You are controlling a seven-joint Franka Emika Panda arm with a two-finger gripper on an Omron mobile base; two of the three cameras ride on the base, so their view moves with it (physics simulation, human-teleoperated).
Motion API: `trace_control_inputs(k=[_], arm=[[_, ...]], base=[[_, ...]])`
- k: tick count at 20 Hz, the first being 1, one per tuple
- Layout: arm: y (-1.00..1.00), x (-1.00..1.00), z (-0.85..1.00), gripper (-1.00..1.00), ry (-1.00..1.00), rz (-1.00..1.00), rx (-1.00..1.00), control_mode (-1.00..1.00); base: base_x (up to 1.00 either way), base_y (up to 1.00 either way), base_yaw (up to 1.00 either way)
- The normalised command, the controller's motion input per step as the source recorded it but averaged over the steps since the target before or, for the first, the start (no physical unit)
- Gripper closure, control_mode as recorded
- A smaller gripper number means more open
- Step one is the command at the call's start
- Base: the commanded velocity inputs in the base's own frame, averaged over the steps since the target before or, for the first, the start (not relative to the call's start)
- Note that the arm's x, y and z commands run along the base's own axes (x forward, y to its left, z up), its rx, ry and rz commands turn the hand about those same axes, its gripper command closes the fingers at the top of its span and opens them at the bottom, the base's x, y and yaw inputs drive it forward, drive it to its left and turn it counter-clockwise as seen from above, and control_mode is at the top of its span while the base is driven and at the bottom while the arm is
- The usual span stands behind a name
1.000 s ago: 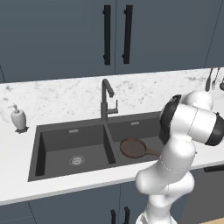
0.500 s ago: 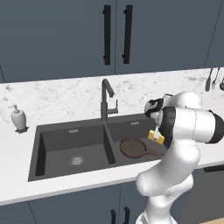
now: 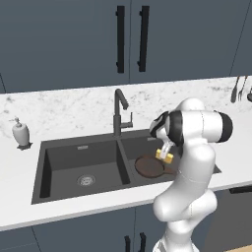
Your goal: Pick the pan and sponge and place them into the sink. Then turn on the water.
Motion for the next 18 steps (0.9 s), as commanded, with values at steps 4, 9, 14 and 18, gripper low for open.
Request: trace_control_inputs(k=[4, 9, 14, 18], arm=[[0.19, 0.43, -0.35, 1.00, 0.00, 0.00, 0.00, -1.00], [0.20, 0.34, -0.49, 1.00, 0.00, 0.00, 0.00, -1.00], [0.09, 0.34, -0.32, 1.00, 0.00, 0.00, 0.00, -1.00], [0.00, 0.22, -0.26, 1.00, 0.00, 0.00, 0.00, -1.00]], base=[[0.00, 0.00, 0.00], [0.00, 0.00, 0.00], [0.00, 0.00, 0.00], [0.00, 0.00, 0.00]])
